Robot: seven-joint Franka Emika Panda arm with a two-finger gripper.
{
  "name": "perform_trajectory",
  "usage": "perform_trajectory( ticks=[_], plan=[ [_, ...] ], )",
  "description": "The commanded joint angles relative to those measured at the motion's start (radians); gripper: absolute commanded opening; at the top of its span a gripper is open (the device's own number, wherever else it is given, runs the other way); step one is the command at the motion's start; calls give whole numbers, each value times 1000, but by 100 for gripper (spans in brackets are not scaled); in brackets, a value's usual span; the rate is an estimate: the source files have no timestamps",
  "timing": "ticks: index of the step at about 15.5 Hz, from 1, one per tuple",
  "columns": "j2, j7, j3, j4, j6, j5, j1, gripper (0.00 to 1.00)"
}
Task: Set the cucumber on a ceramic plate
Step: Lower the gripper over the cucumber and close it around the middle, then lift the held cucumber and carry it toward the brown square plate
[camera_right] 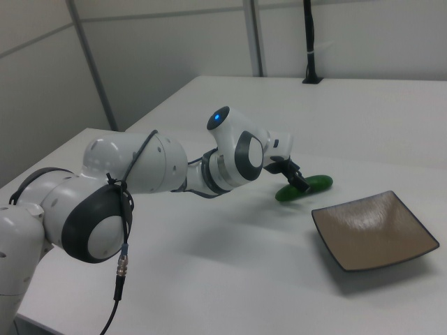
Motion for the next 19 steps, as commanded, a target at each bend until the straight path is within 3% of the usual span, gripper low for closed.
perform_trajectory(
  ticks=[1, 2, 3, 4, 5, 6, 7, 15, 19],
  plan=[
    [33, 29, 16, 27, 13, -49, -2, 100],
    [34, 32, 16, 27, 13, -55, -2, 96],
    [34, 43, 16, 27, 12, -65, -1, 67],
    [34, 55, 16, 27, 12, -72, -1, 47],
    [34, 64, 16, 27, 12, -75, -1, 35],
    [34, 66, 16, 27, 12, -77, -1, 33],
    [34, 66, 16, 27, 10, -77, -2, 24],
    [22, 63, 19, 25, 7, -75, -13, 21],
    [-76, 28, 28, -21, -16, -66, -33, 21]
  ],
)
